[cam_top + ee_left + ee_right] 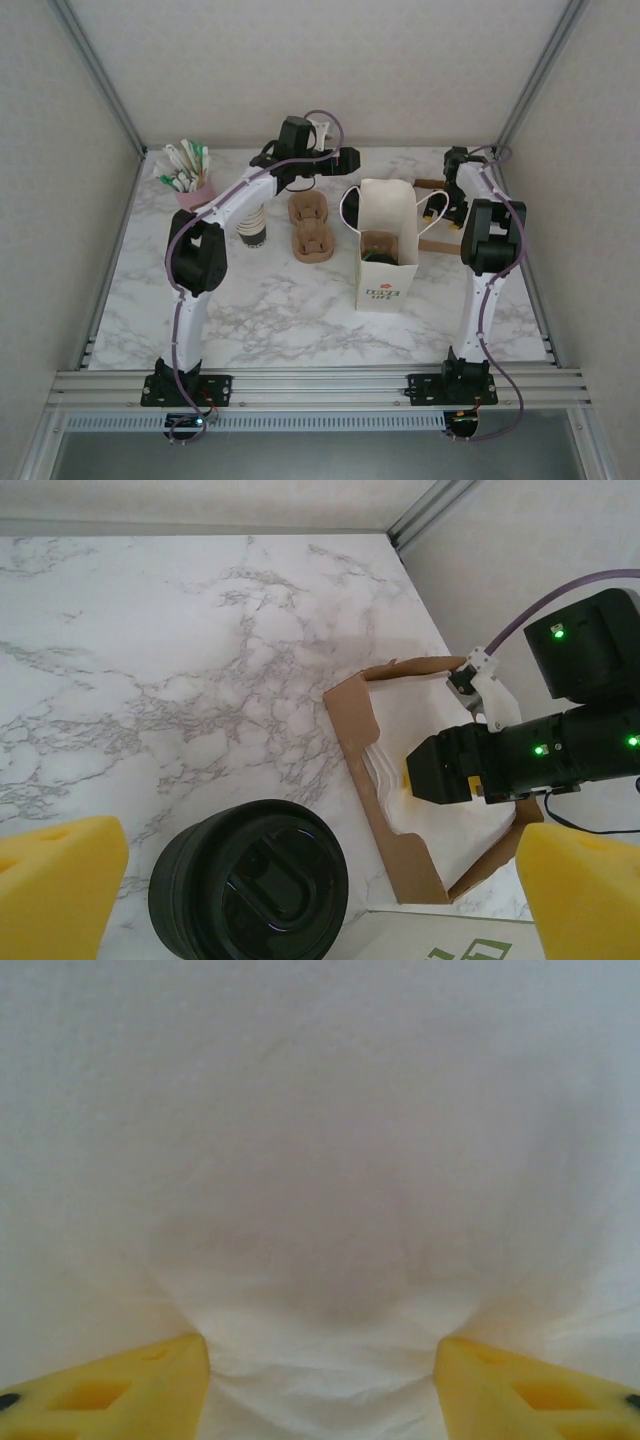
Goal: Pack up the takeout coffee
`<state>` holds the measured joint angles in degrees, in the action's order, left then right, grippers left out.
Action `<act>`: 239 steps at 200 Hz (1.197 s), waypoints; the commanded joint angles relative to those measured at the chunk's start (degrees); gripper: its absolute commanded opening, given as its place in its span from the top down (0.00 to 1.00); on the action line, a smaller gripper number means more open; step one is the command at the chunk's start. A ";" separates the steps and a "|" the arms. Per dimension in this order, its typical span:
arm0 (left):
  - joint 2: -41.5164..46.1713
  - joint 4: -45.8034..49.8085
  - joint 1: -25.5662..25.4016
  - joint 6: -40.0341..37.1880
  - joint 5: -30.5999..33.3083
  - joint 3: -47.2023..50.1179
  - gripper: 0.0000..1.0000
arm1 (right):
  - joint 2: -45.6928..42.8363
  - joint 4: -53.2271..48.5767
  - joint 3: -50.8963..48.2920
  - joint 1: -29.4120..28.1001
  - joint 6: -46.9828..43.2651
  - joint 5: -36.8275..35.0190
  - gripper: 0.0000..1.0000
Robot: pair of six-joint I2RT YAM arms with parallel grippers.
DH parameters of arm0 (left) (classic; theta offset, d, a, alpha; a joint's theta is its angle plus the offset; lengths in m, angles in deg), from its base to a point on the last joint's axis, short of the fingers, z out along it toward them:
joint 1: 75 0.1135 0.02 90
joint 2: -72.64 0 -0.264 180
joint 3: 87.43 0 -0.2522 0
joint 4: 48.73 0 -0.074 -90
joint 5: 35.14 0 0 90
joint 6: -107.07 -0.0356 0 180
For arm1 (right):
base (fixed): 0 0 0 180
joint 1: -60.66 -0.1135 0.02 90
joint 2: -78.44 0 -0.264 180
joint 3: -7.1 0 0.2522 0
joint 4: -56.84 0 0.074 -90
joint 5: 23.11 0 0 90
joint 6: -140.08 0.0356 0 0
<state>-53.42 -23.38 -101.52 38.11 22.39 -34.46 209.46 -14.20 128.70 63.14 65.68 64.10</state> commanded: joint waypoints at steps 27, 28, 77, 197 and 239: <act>1.54 -1.39 -0.37 -0.65 -1.19 0.60 0.00 | 0.29 -0.36 -0.99 0.32 -0.65 0.23 0.45; 1.57 -1.35 -0.37 -0.65 -1.19 0.60 0.00 | 0.25 -0.28 -1.02 0.33 -0.61 0.24 0.45; 1.94 -1.16 -0.46 -0.65 -0.93 0.74 0.00 | -2.72 -0.77 0.44 0.28 -0.79 -0.30 0.54; 2.75 -0.81 -0.55 -1.04 -0.41 1.21 0.00 | -4.80 -1.42 1.91 0.43 -0.96 -0.03 0.65; 2.93 -0.78 -0.55 -1.16 -0.31 1.39 0.00 | -5.16 -1.33 2.12 0.46 -0.75 0.43 0.69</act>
<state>-53.39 -23.40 -101.70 38.09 22.44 -33.65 206.45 -14.20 129.00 63.29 65.44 64.02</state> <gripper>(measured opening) 0.995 0.313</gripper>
